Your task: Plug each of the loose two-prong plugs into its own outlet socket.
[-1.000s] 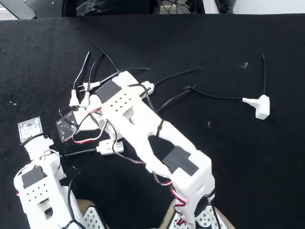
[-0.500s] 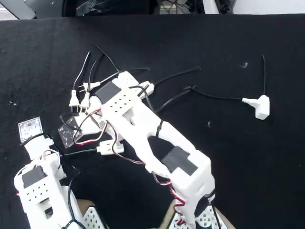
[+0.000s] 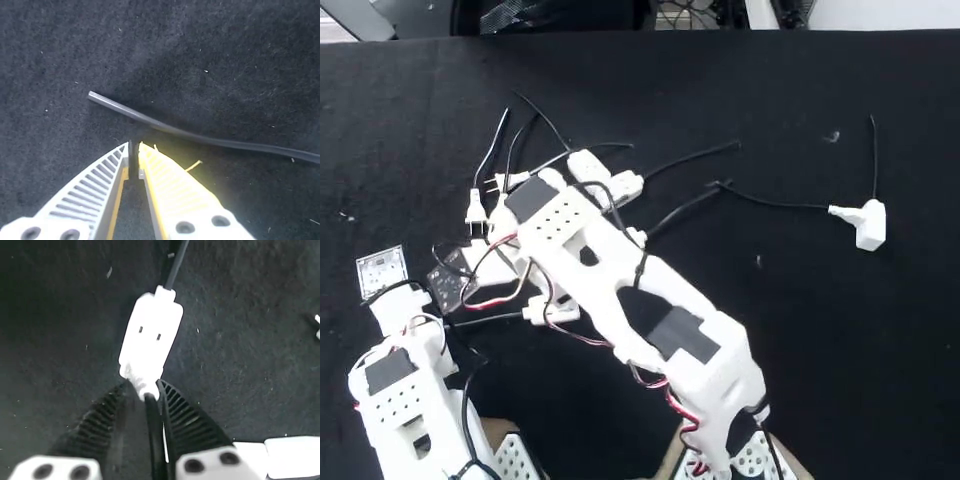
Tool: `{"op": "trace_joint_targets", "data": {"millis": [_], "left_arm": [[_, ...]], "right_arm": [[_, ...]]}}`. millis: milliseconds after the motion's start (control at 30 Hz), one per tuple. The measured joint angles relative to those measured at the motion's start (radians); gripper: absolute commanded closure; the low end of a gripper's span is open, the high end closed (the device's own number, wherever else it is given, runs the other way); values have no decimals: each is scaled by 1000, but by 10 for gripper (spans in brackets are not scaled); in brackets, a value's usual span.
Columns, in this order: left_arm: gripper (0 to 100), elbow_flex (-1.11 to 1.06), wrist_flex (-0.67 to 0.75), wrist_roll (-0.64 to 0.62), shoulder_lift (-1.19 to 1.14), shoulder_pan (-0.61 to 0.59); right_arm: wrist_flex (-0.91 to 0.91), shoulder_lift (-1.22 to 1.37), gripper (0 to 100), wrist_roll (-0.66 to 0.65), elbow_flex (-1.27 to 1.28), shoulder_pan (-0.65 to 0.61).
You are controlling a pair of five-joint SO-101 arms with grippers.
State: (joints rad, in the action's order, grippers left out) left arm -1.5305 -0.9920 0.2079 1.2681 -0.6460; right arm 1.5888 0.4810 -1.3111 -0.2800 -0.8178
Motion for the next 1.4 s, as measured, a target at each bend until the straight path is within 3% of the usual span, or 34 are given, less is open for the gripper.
{"op": "trace_joint_targets", "data": {"millis": [500, 800, 1000, 1133, 1233, 1400], "left_arm": [[949, 0, 0, 0, 0, 0], [949, 0, 0, 0, 0, 0], [949, 0, 0, 0, 0, 0], [949, 0, 0, 0, 0, 0], [949, 0, 0, 0, 0, 0], [949, 0, 0, 0, 0, 0]], "right_arm": [[6, 35, 988, 3, 61, 28], [110, -233, 988, 25, 137, 49], [26, -522, 963, 164, 396, 144], [-115, -677, 795, 350, 637, 158], [-304, -733, 738, 522, 813, 87], [-626, -743, 802, 692, 1030, -57]]}}
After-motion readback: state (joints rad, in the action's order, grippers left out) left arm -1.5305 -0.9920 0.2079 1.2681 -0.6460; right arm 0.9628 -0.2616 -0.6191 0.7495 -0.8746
